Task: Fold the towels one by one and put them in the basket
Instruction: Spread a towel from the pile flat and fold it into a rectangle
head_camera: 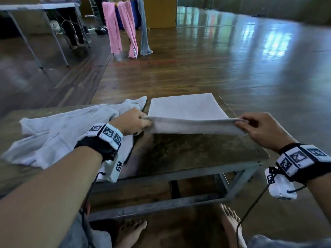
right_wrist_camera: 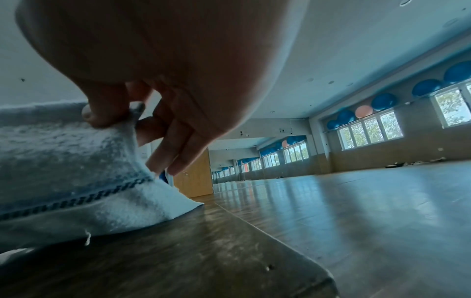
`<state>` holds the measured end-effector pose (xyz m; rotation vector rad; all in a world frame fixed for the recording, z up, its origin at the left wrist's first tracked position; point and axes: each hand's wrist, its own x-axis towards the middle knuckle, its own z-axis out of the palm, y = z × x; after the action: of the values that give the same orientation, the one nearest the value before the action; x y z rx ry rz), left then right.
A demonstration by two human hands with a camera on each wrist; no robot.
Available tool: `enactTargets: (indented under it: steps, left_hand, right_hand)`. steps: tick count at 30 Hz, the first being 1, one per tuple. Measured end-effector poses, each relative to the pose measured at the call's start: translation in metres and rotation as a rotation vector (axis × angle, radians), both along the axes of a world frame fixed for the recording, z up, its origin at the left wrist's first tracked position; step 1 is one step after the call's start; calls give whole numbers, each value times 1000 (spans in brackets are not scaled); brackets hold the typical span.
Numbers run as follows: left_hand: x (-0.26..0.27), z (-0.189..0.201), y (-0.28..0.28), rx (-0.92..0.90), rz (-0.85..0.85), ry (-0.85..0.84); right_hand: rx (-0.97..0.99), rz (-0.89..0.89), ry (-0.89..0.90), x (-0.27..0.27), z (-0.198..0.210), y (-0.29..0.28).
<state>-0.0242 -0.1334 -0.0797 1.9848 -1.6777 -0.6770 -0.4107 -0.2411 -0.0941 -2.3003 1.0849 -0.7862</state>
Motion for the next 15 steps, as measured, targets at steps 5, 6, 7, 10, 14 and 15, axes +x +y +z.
enactTargets:
  steps: [5, 6, 7, 10, 14, 15]
  left_hand:
    - [-15, 8, 25, 142, 11, 34]
    - [-15, 7, 30, 213, 14, 102]
    - [-16, 6, 34, 301, 22, 205]
    - [-18, 4, 42, 404, 14, 259]
    - [-16, -4, 36, 194, 22, 26]
    - [-14, -7, 33, 150, 19, -26]
  right_hand:
    - [106, 61, 71, -10, -2, 27]
    - [182, 84, 84, -11, -3, 29]
    - [253, 101, 107, -12, -4, 30]
    - [280, 89, 203, -11, -7, 30]
    - [118, -46, 126, 1, -11, 29]
    - [84, -69, 113, 6, -14, 29]
